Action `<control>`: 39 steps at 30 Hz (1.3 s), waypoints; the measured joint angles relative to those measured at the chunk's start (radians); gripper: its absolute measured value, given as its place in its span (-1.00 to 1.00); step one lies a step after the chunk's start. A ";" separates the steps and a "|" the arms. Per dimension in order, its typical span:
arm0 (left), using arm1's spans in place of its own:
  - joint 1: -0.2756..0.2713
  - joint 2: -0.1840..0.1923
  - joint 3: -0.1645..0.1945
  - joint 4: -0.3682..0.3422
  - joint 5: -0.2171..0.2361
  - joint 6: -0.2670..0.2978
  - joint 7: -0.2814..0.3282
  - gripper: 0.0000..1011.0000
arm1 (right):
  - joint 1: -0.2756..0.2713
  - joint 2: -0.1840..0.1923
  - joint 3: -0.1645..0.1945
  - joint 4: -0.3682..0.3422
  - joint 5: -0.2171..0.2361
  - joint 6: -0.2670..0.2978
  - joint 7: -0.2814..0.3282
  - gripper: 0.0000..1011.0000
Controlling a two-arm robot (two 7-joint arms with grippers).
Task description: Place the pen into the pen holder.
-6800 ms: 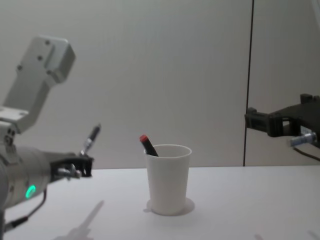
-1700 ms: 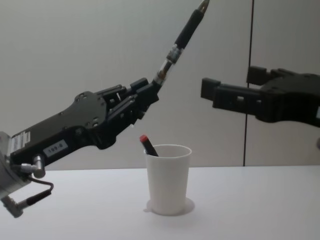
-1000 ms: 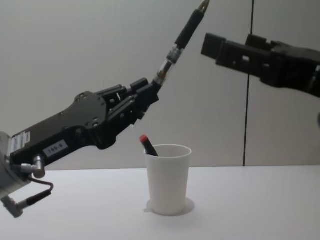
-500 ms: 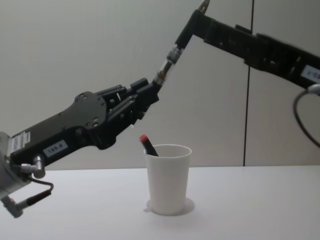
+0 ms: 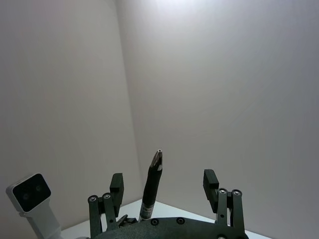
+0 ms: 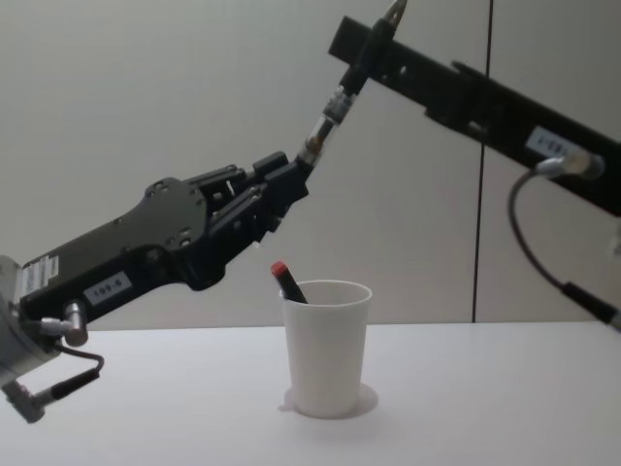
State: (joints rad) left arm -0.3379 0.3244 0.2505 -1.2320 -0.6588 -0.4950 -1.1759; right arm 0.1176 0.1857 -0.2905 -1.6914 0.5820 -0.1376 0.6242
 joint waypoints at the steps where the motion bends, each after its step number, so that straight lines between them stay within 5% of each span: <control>1: 0.000 0.000 0.000 0.000 0.000 0.000 0.000 -0.65 | 0.004 -0.003 -0.002 0.006 0.002 0.001 0.002 0.98; 13: 0.000 0.000 0.000 0.000 0.000 0.000 0.000 -0.65 | 0.043 -0.038 -0.025 0.074 0.015 0.029 0.029 0.87; 23: 0.000 0.000 0.000 0.000 0.000 0.000 0.000 -0.65 | 0.053 -0.048 -0.040 0.094 0.020 0.042 0.044 0.40; 39: 0.000 0.000 0.000 0.000 0.000 0.000 0.000 -0.65 | 0.054 -0.044 -0.052 0.090 0.013 0.048 0.046 -0.68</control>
State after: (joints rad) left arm -0.3379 0.3245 0.2505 -1.2320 -0.6584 -0.4948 -1.1759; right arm 0.1713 0.1415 -0.3421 -1.6014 0.5948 -0.0895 0.6699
